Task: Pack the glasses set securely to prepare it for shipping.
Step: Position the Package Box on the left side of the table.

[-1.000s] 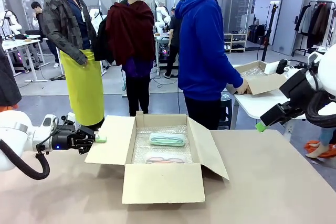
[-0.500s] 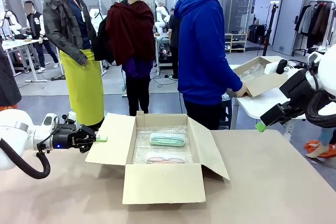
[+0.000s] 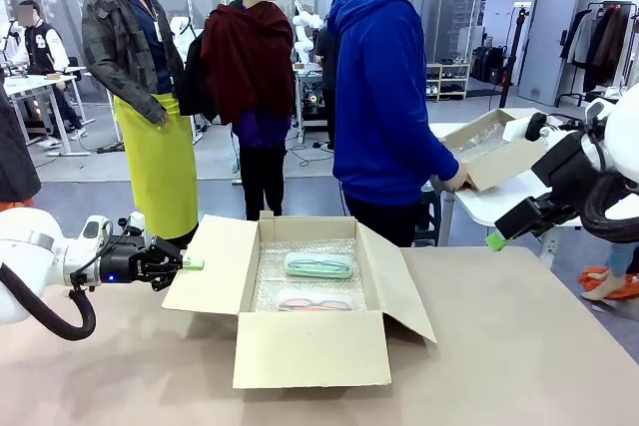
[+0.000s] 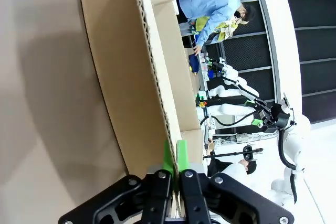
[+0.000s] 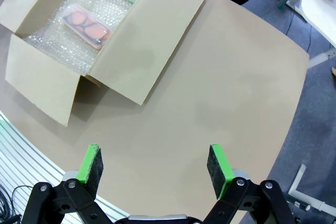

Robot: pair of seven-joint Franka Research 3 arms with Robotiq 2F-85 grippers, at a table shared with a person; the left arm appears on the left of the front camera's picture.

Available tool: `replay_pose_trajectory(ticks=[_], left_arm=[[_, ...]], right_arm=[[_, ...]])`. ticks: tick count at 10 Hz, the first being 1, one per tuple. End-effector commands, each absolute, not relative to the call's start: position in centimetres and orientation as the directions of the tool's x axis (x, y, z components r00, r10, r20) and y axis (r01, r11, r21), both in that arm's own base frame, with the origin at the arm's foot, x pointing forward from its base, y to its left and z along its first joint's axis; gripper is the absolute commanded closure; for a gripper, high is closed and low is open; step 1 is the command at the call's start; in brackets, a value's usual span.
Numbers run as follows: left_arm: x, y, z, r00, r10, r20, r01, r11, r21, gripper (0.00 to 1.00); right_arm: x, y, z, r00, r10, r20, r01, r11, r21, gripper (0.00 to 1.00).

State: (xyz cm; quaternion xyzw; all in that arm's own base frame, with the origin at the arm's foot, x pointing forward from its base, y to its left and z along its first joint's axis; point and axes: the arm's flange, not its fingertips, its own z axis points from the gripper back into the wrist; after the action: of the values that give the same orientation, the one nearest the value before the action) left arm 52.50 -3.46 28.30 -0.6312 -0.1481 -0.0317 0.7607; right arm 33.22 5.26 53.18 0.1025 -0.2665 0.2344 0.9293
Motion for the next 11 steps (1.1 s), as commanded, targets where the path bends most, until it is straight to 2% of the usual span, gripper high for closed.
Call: replay_pose_trajectory(ticks=[1,3,7,11], left_arm=[[52.5,-3.5,28.3,0.954,0.139,0.265,0.235,0.201,-0.951,0.98],[53.2,-0.9,29.2,0.972,0.111,0.208,0.191,0.145,-0.971,0.98],[54.8,6.9,30.0,0.961,0.172,0.217,0.197,0.125,-0.972,0.98],[55.9,15.9,29.8,0.97,0.129,0.208,0.185,0.169,-0.968,0.98]], right_arm=[[33.3,5.2,53.2,0.74,0.384,0.551,-0.493,0.868,0.057,0.0],[33.3,5.2,53.2,0.74,0.384,0.551,-0.493,0.868,0.057,0.0],[33.3,5.2,53.2,0.74,0.384,0.551,-0.493,0.868,0.057,0.0],[33.3,5.2,53.2,0.74,0.384,0.551,-0.493,0.868,0.057,0.0]])
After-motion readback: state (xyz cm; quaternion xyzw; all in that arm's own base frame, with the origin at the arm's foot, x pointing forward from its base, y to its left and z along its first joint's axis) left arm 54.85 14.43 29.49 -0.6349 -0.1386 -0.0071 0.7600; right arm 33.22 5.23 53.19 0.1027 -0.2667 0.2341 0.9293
